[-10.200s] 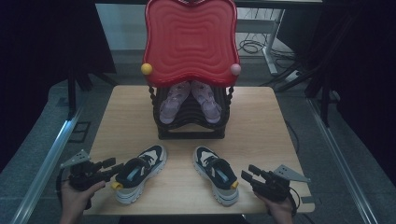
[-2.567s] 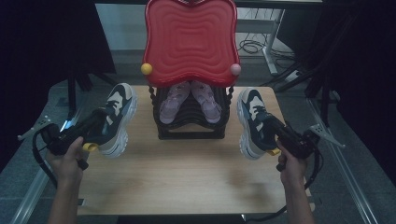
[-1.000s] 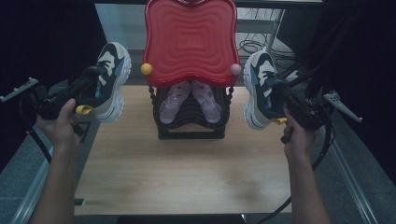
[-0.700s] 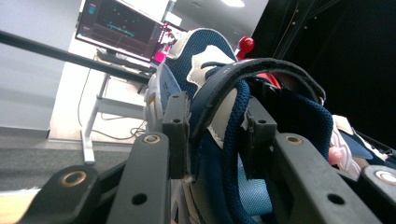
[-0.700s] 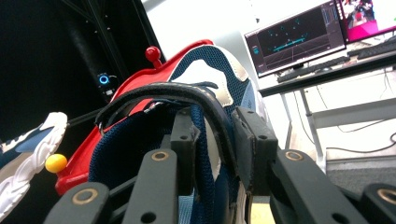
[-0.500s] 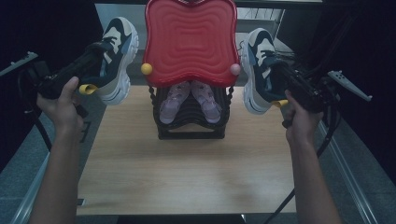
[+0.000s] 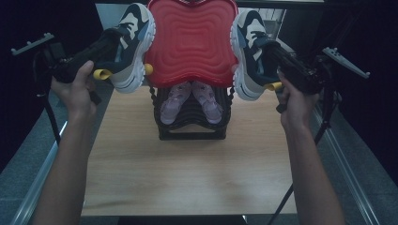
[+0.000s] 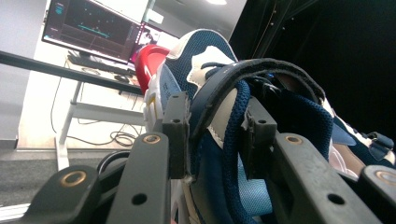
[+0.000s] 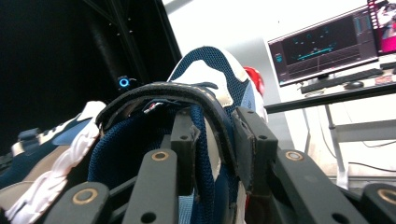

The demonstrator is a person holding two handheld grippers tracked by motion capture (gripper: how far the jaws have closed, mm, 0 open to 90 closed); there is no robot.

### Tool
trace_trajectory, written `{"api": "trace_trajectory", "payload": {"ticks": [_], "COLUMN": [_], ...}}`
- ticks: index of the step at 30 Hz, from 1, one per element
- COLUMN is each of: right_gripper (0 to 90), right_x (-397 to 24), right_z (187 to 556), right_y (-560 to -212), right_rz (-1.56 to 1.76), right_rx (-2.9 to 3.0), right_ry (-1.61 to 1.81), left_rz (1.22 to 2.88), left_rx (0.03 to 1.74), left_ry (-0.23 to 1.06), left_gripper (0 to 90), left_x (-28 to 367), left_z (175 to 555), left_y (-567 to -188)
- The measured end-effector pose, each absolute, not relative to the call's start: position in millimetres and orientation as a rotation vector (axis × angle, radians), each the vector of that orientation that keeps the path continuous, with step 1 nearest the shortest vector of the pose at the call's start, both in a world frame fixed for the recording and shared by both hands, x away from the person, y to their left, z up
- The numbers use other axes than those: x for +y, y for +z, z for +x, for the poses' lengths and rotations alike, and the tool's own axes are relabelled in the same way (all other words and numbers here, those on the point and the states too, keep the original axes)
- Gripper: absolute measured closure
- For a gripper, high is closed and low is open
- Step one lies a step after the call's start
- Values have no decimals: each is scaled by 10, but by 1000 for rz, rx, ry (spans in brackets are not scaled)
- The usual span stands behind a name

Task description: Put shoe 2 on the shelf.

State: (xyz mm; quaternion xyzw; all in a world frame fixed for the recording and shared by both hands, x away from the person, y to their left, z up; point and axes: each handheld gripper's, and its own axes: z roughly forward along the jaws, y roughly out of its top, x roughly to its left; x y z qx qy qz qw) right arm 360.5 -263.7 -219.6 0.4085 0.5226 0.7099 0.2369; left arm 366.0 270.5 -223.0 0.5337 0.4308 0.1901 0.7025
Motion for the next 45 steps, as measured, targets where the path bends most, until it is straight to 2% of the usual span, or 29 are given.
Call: {"api": "trace_trajectory", "payload": {"ticks": [16,35,41,45], "right_gripper": [698,698,698,697], "right_x": [-2179,-1868,-1733,-1715], "right_z": [3894,4461,4523,4556], "right_y": [-1891,-1799,-1814,-1852], "right_rz": [1081,1115,1087,1092], "right_rx": [1507,1576,1611,1625], "right_ry": [1990,1916,1798,1766], "left_rz": [1220,1279,1312,1328], "left_rx": [924,915,938,955], "left_ry": [389,388,479,491], "left_gripper": [680,680,678,676], "left_x": [2440,1960,1838,1797], "left_z": [3942,4408,4429,4459], "left_y": [-2049,-1868,-1908,-1961]}}
